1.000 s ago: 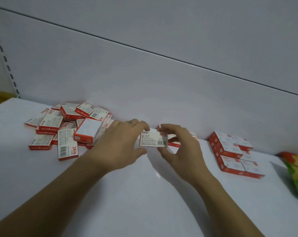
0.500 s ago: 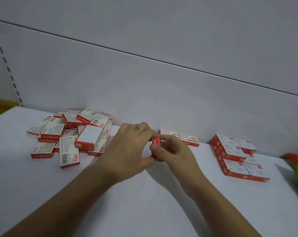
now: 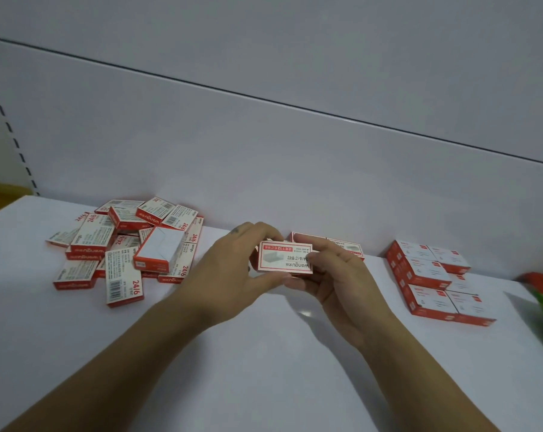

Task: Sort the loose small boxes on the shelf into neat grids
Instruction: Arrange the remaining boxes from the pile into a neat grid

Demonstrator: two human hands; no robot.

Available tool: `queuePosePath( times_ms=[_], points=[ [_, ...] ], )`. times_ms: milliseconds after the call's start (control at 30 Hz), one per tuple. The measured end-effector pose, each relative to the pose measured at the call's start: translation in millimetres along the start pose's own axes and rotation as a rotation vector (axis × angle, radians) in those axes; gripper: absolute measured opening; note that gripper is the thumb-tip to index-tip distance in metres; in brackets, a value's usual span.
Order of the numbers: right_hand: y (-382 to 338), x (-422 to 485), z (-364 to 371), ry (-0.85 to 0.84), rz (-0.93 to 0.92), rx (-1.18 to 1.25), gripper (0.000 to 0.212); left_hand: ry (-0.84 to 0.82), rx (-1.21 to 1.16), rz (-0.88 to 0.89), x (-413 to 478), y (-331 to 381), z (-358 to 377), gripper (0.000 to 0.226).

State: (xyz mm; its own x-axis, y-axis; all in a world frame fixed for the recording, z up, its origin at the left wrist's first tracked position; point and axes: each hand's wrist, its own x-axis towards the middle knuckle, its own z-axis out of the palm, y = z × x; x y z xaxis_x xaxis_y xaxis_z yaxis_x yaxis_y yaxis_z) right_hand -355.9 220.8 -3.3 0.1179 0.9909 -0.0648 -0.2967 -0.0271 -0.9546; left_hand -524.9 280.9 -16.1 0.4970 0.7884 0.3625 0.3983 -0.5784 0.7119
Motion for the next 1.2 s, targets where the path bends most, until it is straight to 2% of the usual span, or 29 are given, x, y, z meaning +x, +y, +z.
queuePosePath(
  times_ms=[167, 300, 367, 433, 500, 533, 600, 733, 867, 1000, 1100, 1200],
  points=[
    [0, 0, -3, 0.069, -0.022, -0.130, 0.026, -0.009, -0.164, -0.088, 0, 8, -3, 0.041],
    [-1, -2, 0, 0.064, -0.021, -0.176, 0.004, 0.005, -0.472, -0.187, 2, 14, -3, 0.050],
    [-2, -5, 4, 0.035, -0.022, -0.169, 0.007, 0.036, -0.553, -0.203, 3, 14, -5, 0.043],
    [-1, -7, 7, -0.010, -0.041, -0.198, 0.030, 0.035, -0.612, -0.206, 3, 12, -6, 0.034],
    [0, -8, 10, -0.062, -0.076, -0.311, 0.056, 0.006, -0.553, -0.166, 3, 9, -3, 0.028],
    [1, -9, 11, -0.078, -0.100, -0.351, 0.059, -0.004, -0.477, -0.127, 2, 8, -1, 0.027],
    [2, -8, 11, -0.053, -0.114, -0.322, 0.053, -0.021, -0.278, -0.034, -1, 9, 3, 0.030],
    [1, -5, 5, 0.051, 0.020, -0.071, 0.036, -0.060, 0.056, 0.057, -4, 7, 9, 0.055],
    [-1, -2, 2, 0.093, 0.059, 0.018, 0.021, 0.009, 0.079, 0.101, -4, 2, 10, 0.048],
    [-7, 2, -10, 0.209, -0.106, -0.336, 0.020, 0.059, 0.061, 0.101, 0, 0, 6, 0.048],
    [-13, -1, -14, 0.103, -0.223, -0.681, 0.039, 0.074, 0.060, 0.082, 1, -2, 6, 0.048],
    [-19, 1, -13, 0.053, -0.375, -1.109, 0.046, 0.089, 0.049, 0.080, 1, -4, 8, 0.048]
  ],
)
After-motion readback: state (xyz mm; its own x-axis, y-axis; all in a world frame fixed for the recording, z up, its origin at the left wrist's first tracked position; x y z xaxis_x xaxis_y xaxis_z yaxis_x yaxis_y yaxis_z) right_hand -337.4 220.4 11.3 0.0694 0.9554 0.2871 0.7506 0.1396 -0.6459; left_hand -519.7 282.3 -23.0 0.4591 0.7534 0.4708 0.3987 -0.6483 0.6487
